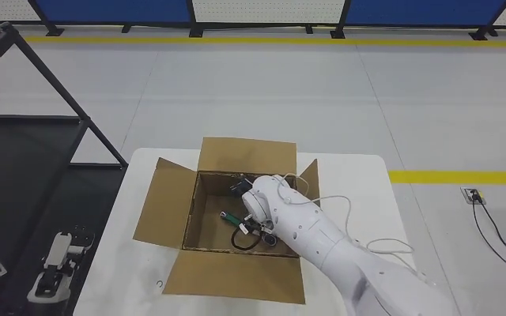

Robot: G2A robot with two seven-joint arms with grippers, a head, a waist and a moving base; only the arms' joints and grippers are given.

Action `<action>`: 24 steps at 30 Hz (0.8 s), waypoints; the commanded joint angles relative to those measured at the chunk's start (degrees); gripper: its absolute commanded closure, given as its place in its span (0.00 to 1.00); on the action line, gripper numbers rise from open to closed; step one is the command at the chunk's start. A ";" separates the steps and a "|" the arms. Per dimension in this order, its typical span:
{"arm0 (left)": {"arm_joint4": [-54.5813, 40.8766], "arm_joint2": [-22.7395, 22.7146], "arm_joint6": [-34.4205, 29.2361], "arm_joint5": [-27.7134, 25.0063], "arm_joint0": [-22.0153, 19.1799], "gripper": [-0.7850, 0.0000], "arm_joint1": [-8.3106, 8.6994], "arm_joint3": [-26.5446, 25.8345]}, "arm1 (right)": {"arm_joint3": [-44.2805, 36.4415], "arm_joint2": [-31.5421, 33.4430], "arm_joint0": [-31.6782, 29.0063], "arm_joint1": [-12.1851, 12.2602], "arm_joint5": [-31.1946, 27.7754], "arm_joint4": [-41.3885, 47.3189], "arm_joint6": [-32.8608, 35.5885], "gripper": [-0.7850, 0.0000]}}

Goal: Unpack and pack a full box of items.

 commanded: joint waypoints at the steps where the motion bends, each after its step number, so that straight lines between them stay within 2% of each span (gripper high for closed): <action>1: 0.15 0.04 0.08 -0.03 -0.04 0.00 -0.06 -0.05 | 0.64 0.23 0.02 -0.31 -0.51 -0.04 0.22 0.55; 6: 0.42 0.26 0.12 0.13 -0.05 0.00 -0.22 -0.18 | 2.66 0.72 -0.06 -1.22 -1.58 -0.45 0.72 0.56; 8: 0.48 0.29 0.11 0.21 -0.08 0.00 -0.28 -0.23 | 3.53 0.99 -0.07 -1.53 -1.99 -0.52 0.69 0.67; 11: 0.50 0.33 0.16 0.31 -0.16 0.00 -0.37 -0.22 | 4.72 1.41 -0.10 -2.00 -2.48 -0.46 1.07 0.71; 14: 0.46 0.35 0.12 0.16 -0.33 0.00 -0.45 -0.13 | 5.62 1.83 -0.06 -2.45 -3.01 -0.48 1.14 0.98; 19: 0.36 0.35 -0.36 0.14 -0.75 0.00 -0.53 0.13 | 6.75 3.41 0.44 -2.77 -4.59 0.71 -0.27 1.00; 24: 0.28 0.58 -1.02 0.23 -1.06 0.00 -0.60 0.39 | 7.25 5.98 1.19 -2.16 -8.85 3.28 -2.28 1.00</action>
